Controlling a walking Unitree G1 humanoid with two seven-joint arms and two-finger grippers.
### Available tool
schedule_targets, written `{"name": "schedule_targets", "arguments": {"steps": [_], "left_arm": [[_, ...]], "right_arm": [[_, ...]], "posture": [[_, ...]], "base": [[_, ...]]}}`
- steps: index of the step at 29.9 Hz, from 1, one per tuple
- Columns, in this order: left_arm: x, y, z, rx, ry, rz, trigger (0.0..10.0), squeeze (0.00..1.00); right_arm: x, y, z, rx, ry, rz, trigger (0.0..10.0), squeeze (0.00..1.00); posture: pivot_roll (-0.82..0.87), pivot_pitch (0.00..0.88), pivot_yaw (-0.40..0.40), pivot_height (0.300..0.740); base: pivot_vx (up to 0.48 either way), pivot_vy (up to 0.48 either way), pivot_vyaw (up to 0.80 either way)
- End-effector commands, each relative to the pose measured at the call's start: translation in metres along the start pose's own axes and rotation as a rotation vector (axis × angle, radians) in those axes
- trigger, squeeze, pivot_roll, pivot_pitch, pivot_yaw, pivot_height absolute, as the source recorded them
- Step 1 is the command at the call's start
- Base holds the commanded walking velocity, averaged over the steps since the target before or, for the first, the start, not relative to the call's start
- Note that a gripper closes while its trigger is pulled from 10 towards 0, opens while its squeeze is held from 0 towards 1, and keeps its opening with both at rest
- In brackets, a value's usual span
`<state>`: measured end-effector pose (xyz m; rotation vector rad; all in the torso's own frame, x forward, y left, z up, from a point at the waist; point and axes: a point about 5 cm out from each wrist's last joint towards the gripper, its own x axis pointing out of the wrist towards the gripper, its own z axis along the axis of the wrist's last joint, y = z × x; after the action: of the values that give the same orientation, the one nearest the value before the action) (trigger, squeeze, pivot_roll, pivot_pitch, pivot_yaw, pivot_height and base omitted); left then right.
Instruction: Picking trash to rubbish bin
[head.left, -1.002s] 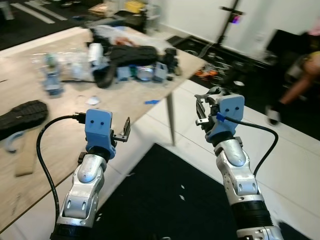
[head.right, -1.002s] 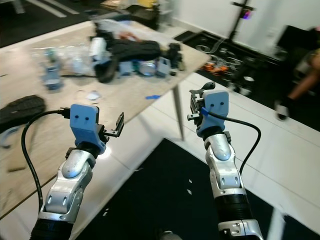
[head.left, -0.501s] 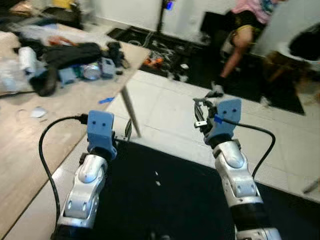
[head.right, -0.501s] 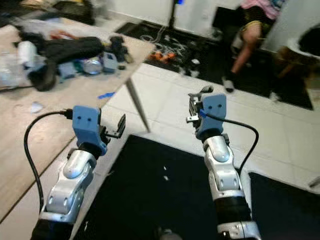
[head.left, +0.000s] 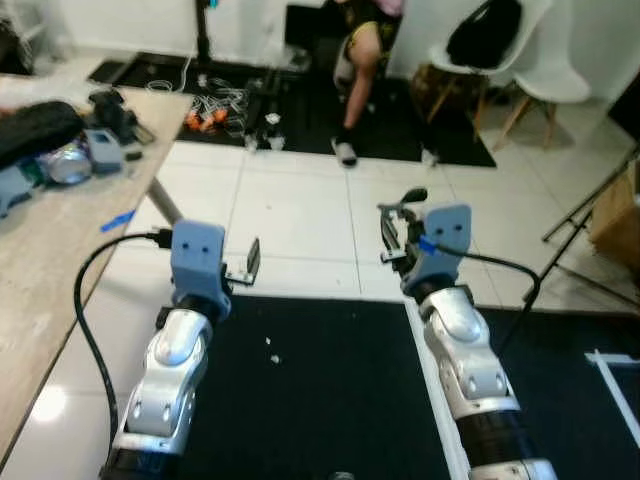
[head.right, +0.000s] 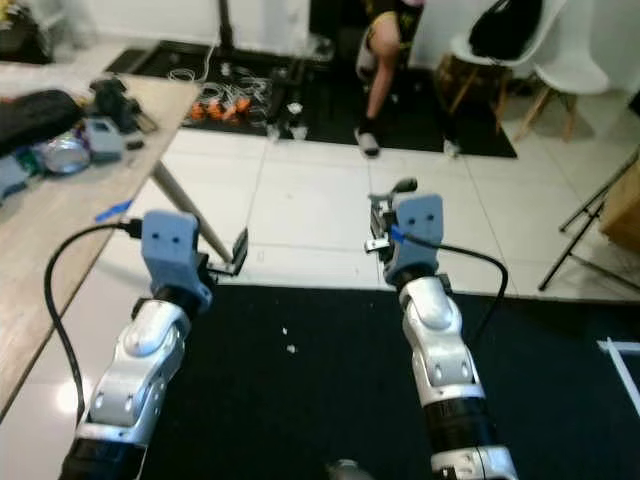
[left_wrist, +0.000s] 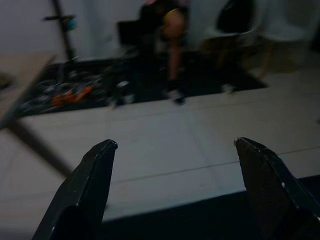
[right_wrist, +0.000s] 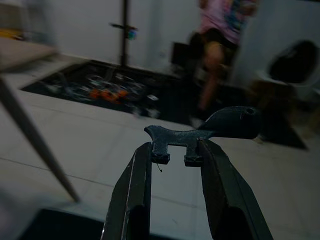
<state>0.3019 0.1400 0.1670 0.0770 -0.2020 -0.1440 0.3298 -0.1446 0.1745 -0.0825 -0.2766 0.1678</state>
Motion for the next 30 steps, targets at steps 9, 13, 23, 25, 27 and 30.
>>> {"name": "schedule_targets", "arguments": {"steps": [9,13,23,25,27,30], "left_arm": [[0.006,-0.005,-0.002,0.029,0.011,-0.064,10.0,0.0],[0.009,-0.006,-0.001,0.035,0.011,-0.084,10.0,0.0],[0.009,-0.01,-0.003,0.051,0.02,-0.111,10.0,0.0],[0.009,-0.01,-0.003,0.053,0.021,-0.114,10.0,0.0],[0.009,-0.01,-0.004,0.06,0.026,-0.127,10.0,0.0],[0.009,-0.009,-0.005,0.064,0.033,-0.135,10.0,0.0]], "right_arm": [[-0.007,-0.001,-0.01,0.001,0.027,-0.038,10.0,0.0],[-0.013,-0.004,-0.013,0.005,0.036,-0.069,10.0,0.0],[-0.013,-0.002,-0.015,0.01,0.042,-0.067,10.0,0.0],[-0.013,-0.002,-0.014,0.01,0.041,-0.067,10.0,0.0],[-0.013,-0.001,-0.015,0.011,0.04,-0.07,10.0,0.0],[-0.015,0.0,-0.016,0.017,0.043,-0.081,10.0,0.0]], "posture": [[0.02,0.112,0.027,0.74],[0.02,0.114,0.042,0.74],[0.03,0.125,0.056,0.74],[0.03,0.125,0.056,0.74],[0.04,0.122,0.07,0.74],[0.04,0.128,0.077,0.74]], "base": [[0.0,0.0,-0.8],[0.0,0.0,-0.8],[0.0,0.0,-0.8],[0.0,0.0,-0.8],[0.0,0.0,-0.8],[0.0,0.0,-0.8]]}}
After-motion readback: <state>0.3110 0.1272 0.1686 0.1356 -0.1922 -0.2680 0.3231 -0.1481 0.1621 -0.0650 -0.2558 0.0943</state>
